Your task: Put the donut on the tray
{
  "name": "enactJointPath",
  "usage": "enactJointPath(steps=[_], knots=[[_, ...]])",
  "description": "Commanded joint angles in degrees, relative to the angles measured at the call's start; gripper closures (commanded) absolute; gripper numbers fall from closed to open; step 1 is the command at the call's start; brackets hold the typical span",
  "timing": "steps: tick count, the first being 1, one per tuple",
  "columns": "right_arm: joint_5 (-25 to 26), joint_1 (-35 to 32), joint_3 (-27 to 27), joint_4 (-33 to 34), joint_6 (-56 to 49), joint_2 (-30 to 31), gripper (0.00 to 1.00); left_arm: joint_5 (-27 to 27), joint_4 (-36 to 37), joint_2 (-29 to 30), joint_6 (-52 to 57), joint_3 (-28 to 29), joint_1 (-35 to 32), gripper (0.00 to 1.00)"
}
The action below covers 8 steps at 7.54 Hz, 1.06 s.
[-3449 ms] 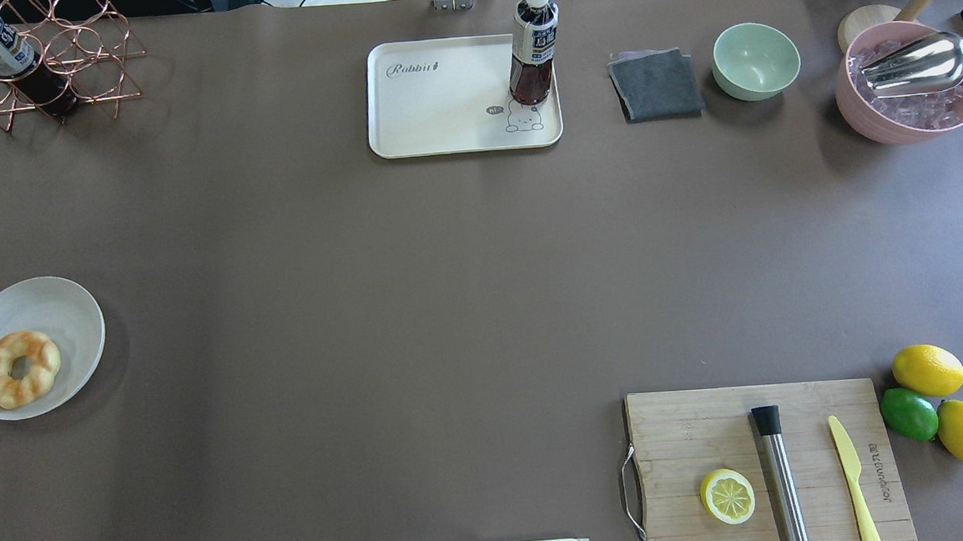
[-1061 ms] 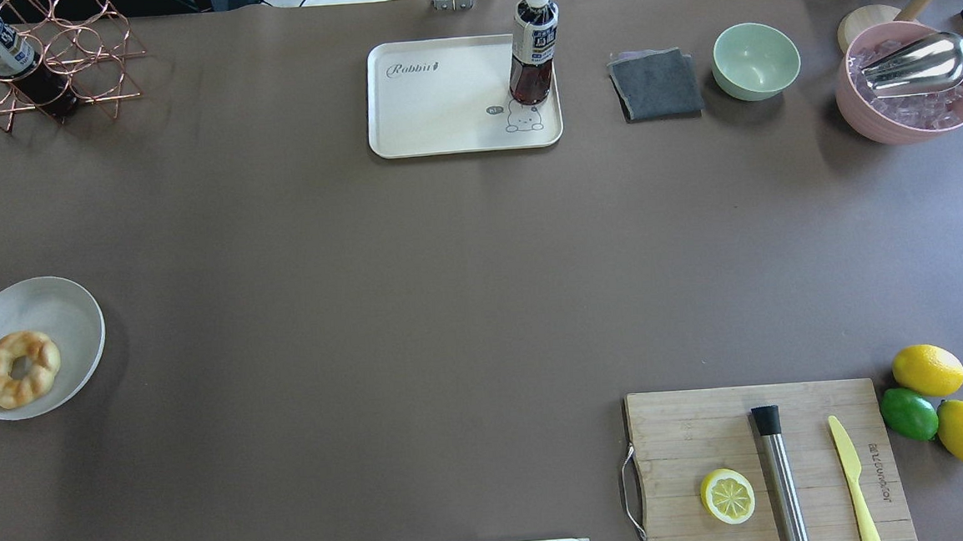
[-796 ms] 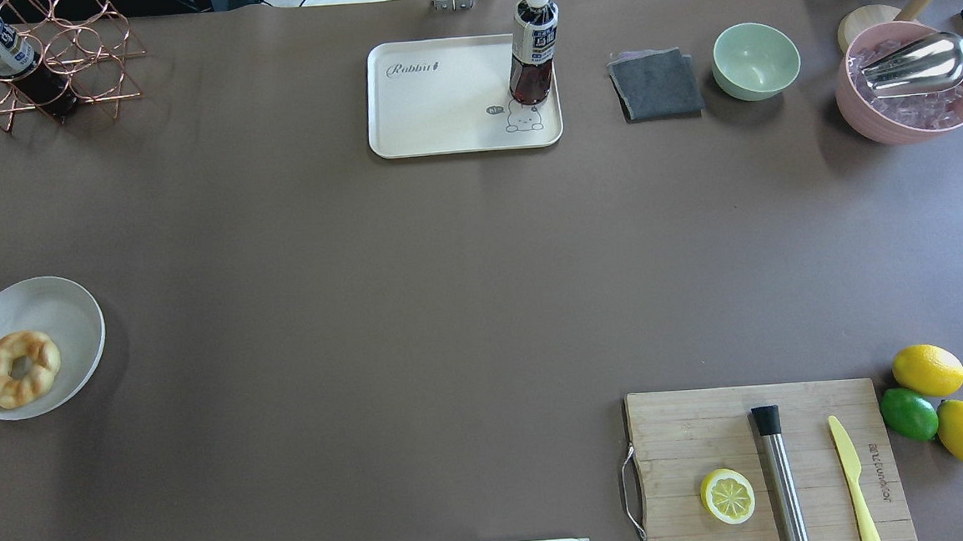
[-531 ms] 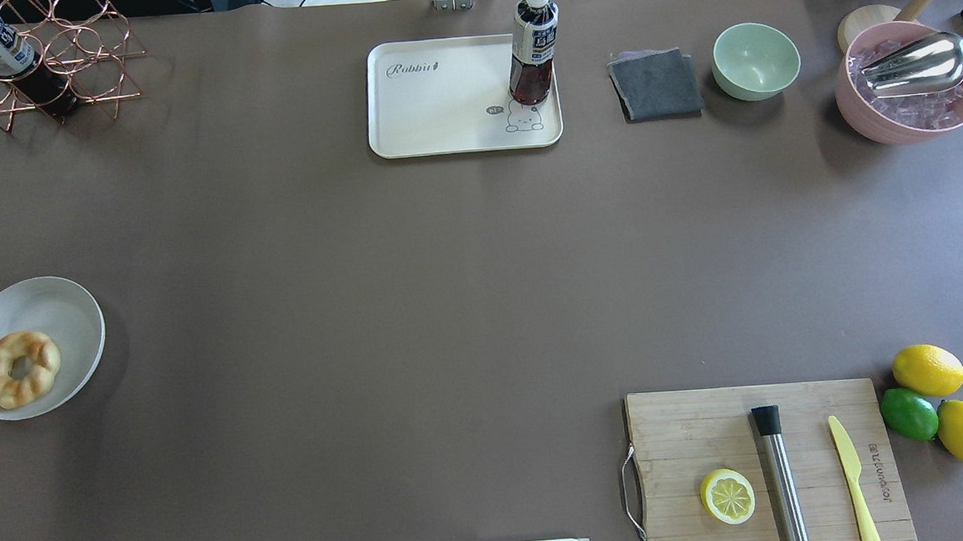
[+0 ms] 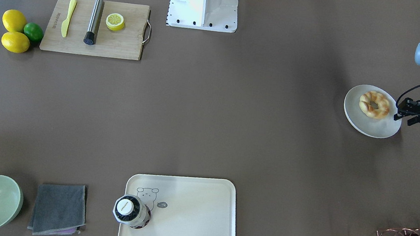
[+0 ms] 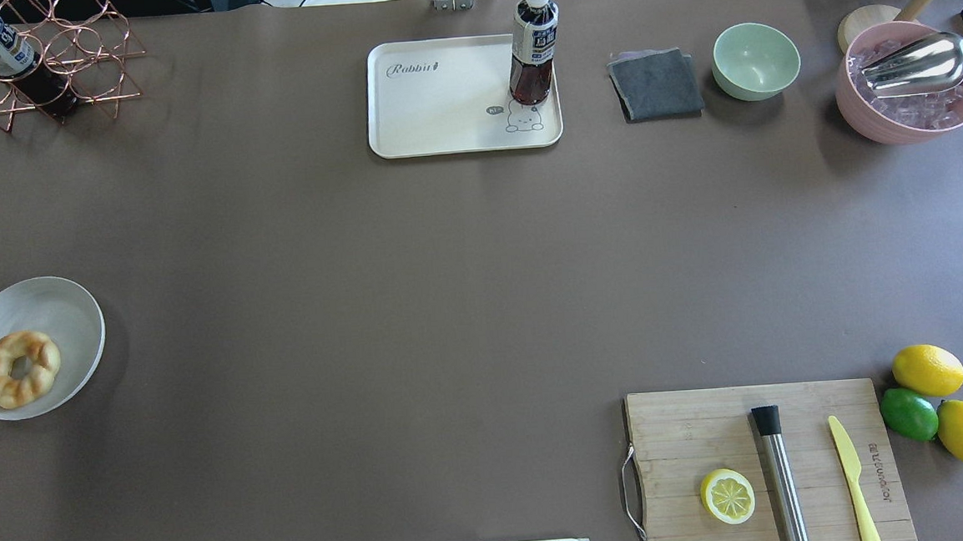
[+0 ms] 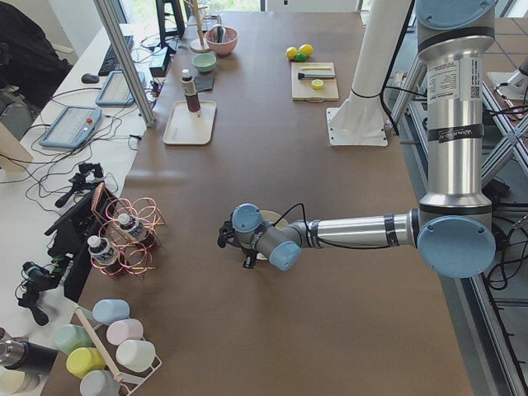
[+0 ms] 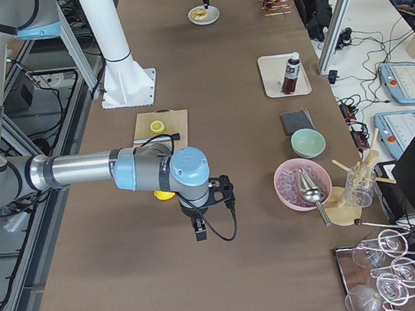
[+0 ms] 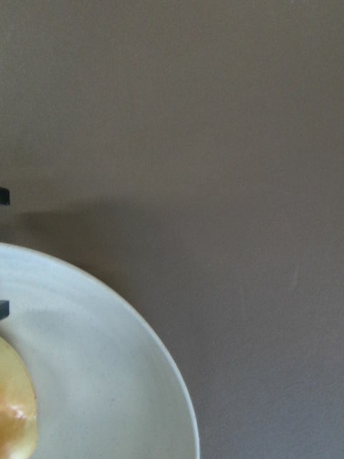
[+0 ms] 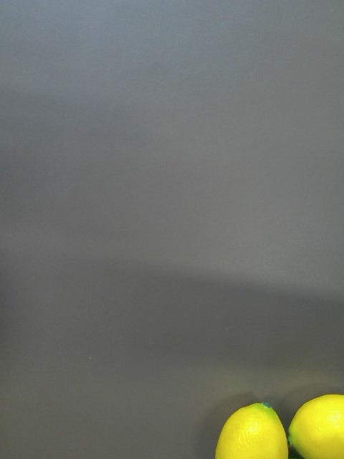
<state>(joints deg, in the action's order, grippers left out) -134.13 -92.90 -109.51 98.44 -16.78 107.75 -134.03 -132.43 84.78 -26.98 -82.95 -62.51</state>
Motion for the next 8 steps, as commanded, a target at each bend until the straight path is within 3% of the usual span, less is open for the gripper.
enactJointPath(steps=[1, 2, 3, 5, 7, 8], knots=[[0.01, 0.0, 0.09, 0.0, 0.0, 0.0, 0.01, 0.17, -2.21, -0.06, -1.41, 1.39, 0.9, 0.75], [0.01, 0.0, 0.18, 0.0, 0.0, 0.0, 0.01, 0.26, -2.3, 0.03, -1.41, 2.09, 0.9, 0.94], [-0.17, 0.0, 0.09, 0.0, 0.0, 0.09, 0.01, 0.09, -2.22, 0.21, -1.58, 2.01, 0.9, 1.0], [-0.26, 0.0, 0.09, 0.0, 0.08, 0.09, 0.01, -0.35, -1.43, 0.91, -1.76, 1.49, 0.82, 1.0], [-0.43, 0.0, 0.0, 0.0, 0.08, 0.17, 0.01, -8.32, -0.46, 2.05, -3.68, 1.39, -0.06, 1.0], [-0.43, 0.0, -0.26, 0.0, 0.08, 0.52, 0.01, -9.57, 0.06, 3.18, -4.74, 1.22, -0.93, 1.0]])
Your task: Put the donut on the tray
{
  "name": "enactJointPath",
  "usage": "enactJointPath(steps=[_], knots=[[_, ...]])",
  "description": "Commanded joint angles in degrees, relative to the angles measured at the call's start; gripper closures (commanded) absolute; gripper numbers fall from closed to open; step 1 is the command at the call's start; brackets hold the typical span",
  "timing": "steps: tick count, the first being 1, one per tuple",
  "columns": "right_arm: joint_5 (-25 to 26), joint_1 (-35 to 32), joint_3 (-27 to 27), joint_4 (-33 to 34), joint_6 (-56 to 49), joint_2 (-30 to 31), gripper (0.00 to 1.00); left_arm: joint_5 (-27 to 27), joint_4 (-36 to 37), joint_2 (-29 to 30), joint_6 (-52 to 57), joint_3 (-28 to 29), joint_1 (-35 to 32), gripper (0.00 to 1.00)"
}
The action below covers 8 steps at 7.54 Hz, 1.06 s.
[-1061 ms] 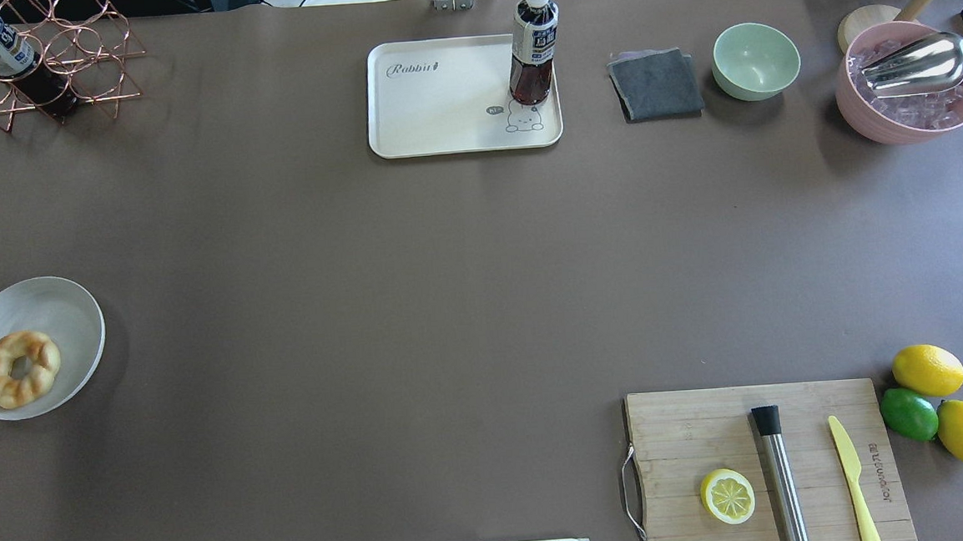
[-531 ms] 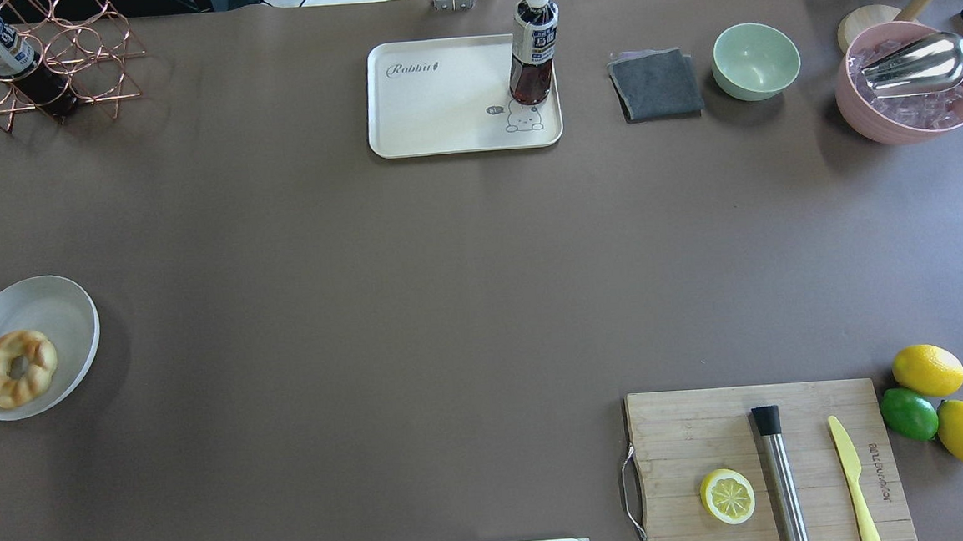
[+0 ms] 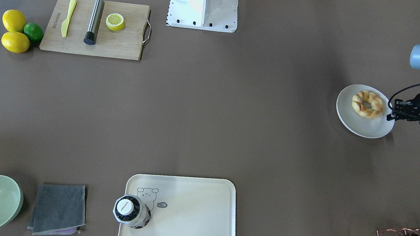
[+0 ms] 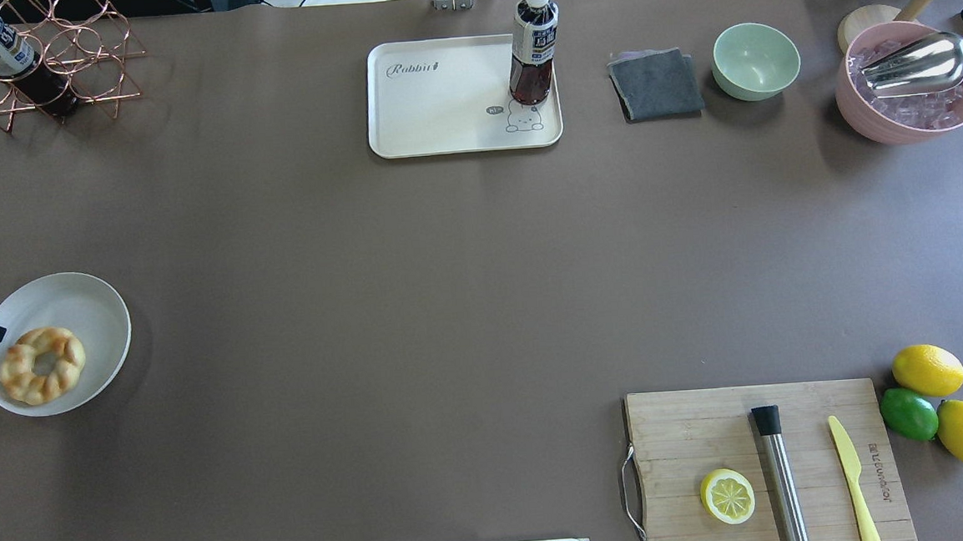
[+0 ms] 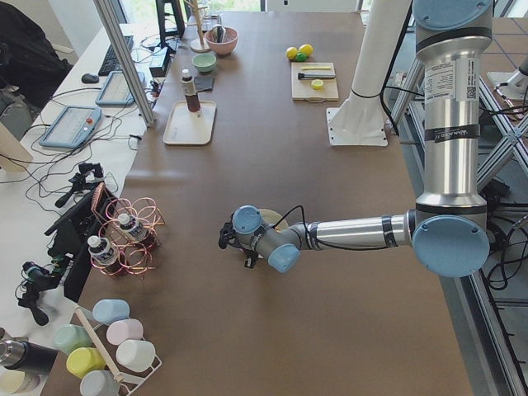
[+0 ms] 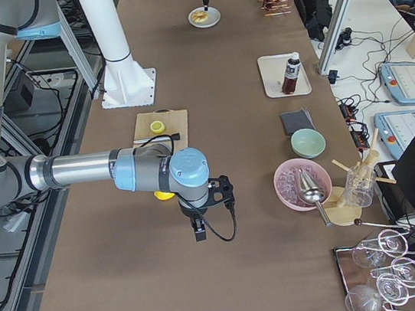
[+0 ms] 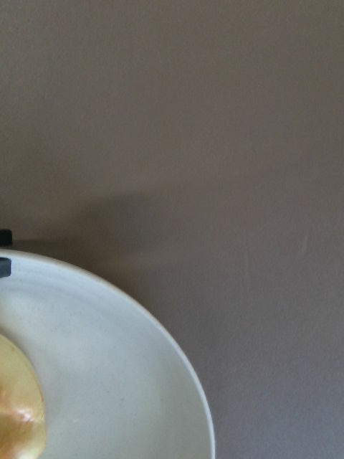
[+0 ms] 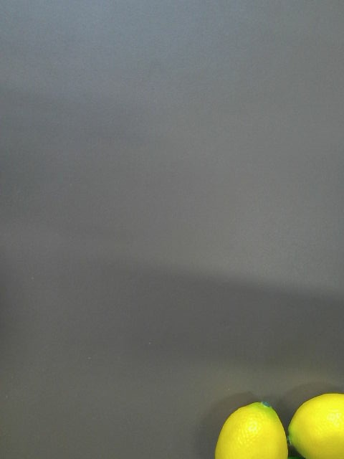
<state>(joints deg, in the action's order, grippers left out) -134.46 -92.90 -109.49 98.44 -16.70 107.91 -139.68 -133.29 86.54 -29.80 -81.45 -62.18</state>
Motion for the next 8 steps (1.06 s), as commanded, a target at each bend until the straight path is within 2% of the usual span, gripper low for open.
enactJointPath(steps=[1, 2, 4, 6, 7, 8], knots=[[-0.1, 0.0, -0.29, -0.35, 0.0, 0.37, 0.01, -5.59, 1.62, 3.52, -4.45, -0.29, -2.15, 1.0], [-0.1, 0.0, -0.38, -0.7, 0.0, 0.72, 0.01, -7.0, 2.76, 5.28, -6.91, -0.29, -2.85, 1.0], [-0.1, 0.0, -0.38, -2.01, 0.09, 0.98, 0.01, -8.94, 8.2, 13.53, -14.37, 0.06, -3.13, 1.0], [-0.02, 0.0, -0.29, -2.11, 0.09, 1.16, 0.01, -8.6, 8.22, 22.91, -28.65, 3.47, -2.25, 1.0], [-0.01, 0.0, -0.29, -2.11, 0.09, 1.16, 0.01, -7.11, 7.78, 29.41, -37.96, 6.8, -0.51, 1.0], [-0.01, 0.0, -0.29, -2.11, 0.09, 1.16, 0.01, -2.75, 7.69, 33.56, -42.05, 9.01, 1.95, 1.0]])
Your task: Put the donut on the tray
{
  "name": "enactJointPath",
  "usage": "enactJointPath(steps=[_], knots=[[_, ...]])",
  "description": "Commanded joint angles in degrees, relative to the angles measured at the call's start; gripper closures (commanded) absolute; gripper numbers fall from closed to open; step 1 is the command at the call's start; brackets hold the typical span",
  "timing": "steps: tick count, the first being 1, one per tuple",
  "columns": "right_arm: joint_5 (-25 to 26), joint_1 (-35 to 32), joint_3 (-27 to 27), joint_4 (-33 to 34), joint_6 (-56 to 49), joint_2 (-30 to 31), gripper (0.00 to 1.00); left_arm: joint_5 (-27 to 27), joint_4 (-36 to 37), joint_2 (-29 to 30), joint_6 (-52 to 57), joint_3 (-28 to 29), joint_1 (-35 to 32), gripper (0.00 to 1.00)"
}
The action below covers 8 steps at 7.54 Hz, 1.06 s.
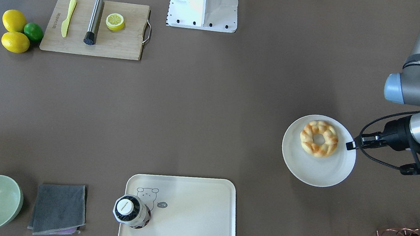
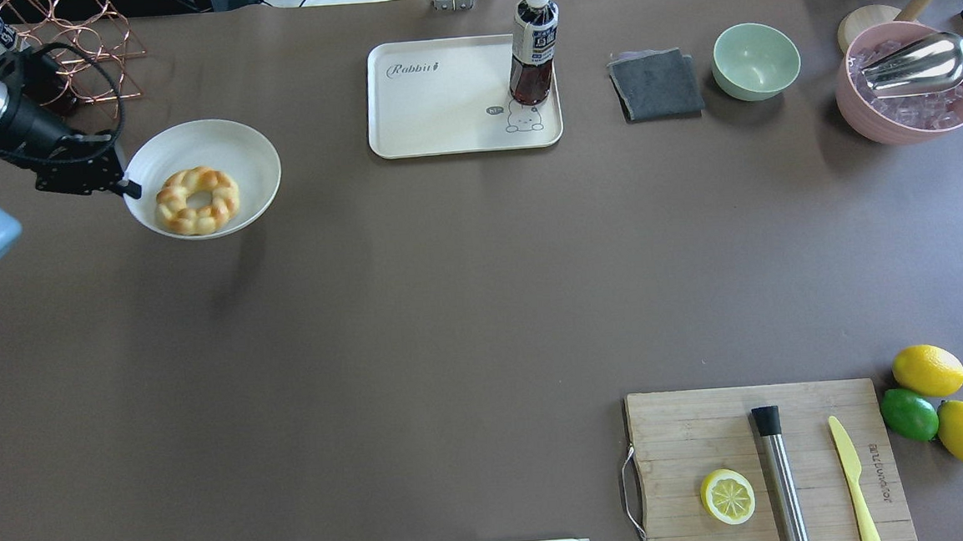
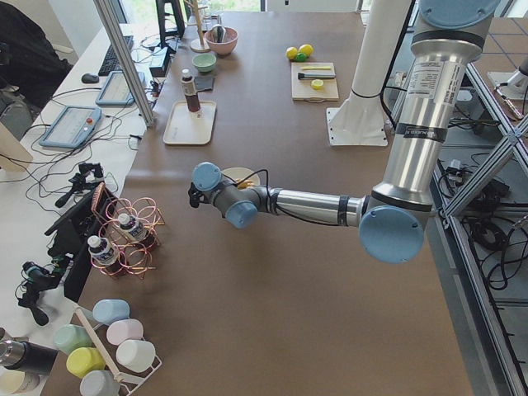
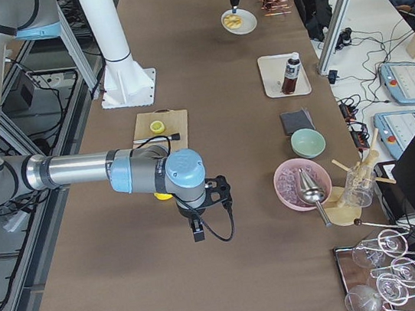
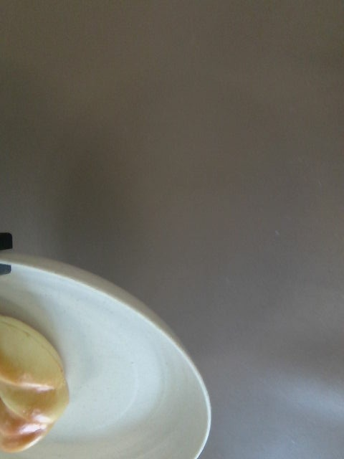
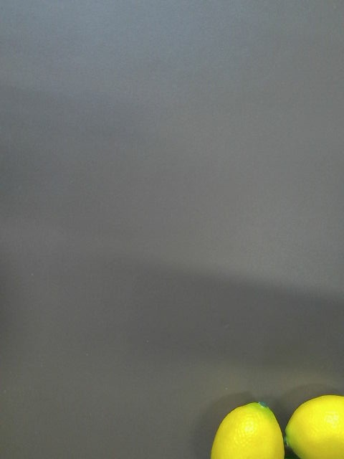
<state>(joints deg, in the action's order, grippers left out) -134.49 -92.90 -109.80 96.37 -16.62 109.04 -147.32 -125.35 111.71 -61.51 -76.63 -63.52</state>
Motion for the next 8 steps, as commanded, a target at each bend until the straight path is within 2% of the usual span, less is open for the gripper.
enactJointPath(steps=[1, 3, 4, 5, 7, 8], knots=[[0.02, 0.0, 0.02, -0.04, 0.1, 0.03, 0.01, 9.03, -0.42, 12.96, -18.21, 5.69, 6.19, 1.0], [0.02, 0.09, 0.02, -0.04, 0.1, -0.05, 0.01, 18.0, -0.59, 18.25, -27.38, 7.97, 11.47, 1.0], [0.02, 0.0, 0.02, -0.04, 0.01, -0.05, 0.01, 21.51, -4.94, 21.15, -32.48, 10.95, 14.19, 1.0], [0.02, 0.0, 0.02, -0.04, 0.01, -0.14, 0.01, 27.29, -10.38, 22.4, -36.71, 14.8, 17.0, 1.0], [0.02, 0.0, 0.02, -0.04, 0.19, -0.32, 0.01, 27.52, -10.44, 26.79, -43.21, 19.39, 15.98, 1.0], [0.02, 0.0, 0.02, -0.04, 0.1, -0.23, 0.01, 31.01, -10.52, 30.11, -47.34, 22.72, 16.49, 1.0]])
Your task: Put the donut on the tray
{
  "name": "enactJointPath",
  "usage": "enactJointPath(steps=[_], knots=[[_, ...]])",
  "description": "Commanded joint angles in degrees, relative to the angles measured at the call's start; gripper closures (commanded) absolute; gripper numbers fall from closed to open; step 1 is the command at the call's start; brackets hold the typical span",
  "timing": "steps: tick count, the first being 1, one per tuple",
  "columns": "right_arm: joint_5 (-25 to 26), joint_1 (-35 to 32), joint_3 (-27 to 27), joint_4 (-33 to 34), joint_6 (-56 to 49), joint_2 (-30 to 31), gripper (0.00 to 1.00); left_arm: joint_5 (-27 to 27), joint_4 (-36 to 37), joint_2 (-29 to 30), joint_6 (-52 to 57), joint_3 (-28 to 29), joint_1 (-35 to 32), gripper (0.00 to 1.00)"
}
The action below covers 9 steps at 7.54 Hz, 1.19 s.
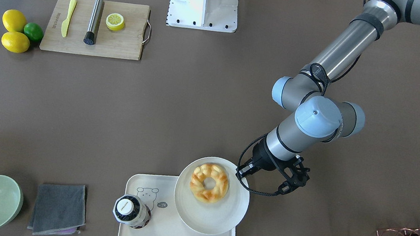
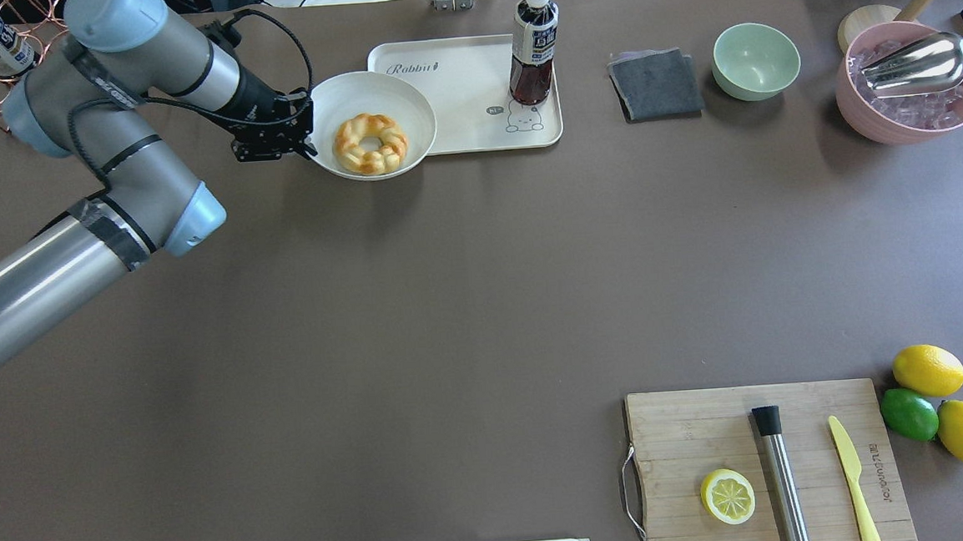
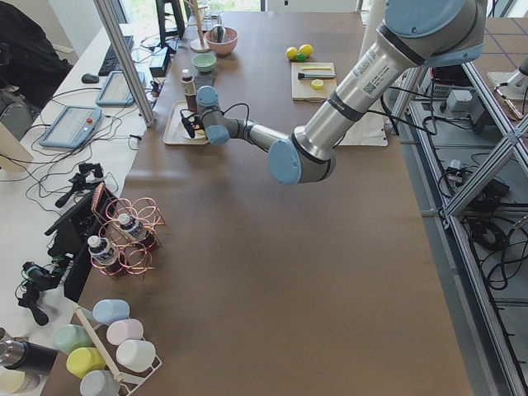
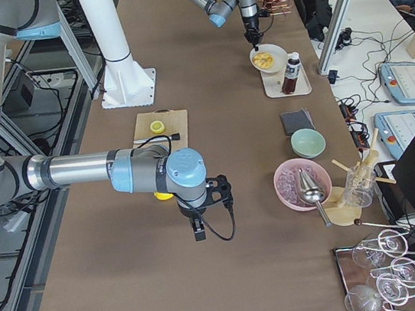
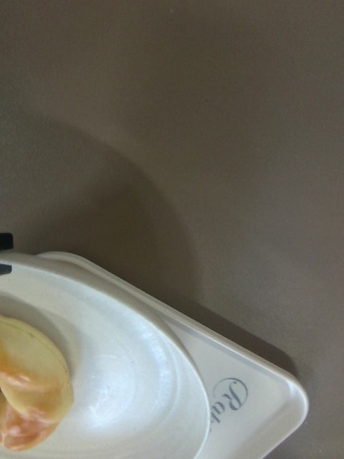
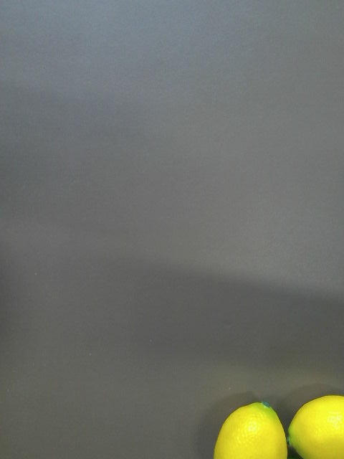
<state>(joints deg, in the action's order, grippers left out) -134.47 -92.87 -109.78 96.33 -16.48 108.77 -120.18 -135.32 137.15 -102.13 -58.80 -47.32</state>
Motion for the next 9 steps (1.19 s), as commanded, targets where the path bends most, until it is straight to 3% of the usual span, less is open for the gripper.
enactJointPath(steps=[1, 3, 7, 8, 9], knots=[[0.0, -0.03, -0.09, 0.0, -0.14, 0.04, 0.01, 8.77, -0.82, 6.53, -10.6, 7.62, 1.35, 1.0], [-0.08, 0.06, -0.09, -1.22, -0.05, 0.04, 0.01, 12.74, -1.87, 6.64, -12.29, 9.13, 3.1, 1.0], [-0.08, 0.06, -0.09, -1.23, -0.22, 0.04, 0.01, 13.04, -4.25, 8.31, -13.8, 11.78, 3.47, 1.0], [-0.09, -0.03, -0.09, -1.23, -0.22, -0.05, 0.01, 13.04, -4.43, 8.22, -13.36, 12.04, 3.55, 0.91], [0.0, -0.03, -0.09, -1.23, -0.22, -0.23, 0.01, 14.34, -5.56, 8.22, -11.97, 12.39, 4.25, 0.24]])
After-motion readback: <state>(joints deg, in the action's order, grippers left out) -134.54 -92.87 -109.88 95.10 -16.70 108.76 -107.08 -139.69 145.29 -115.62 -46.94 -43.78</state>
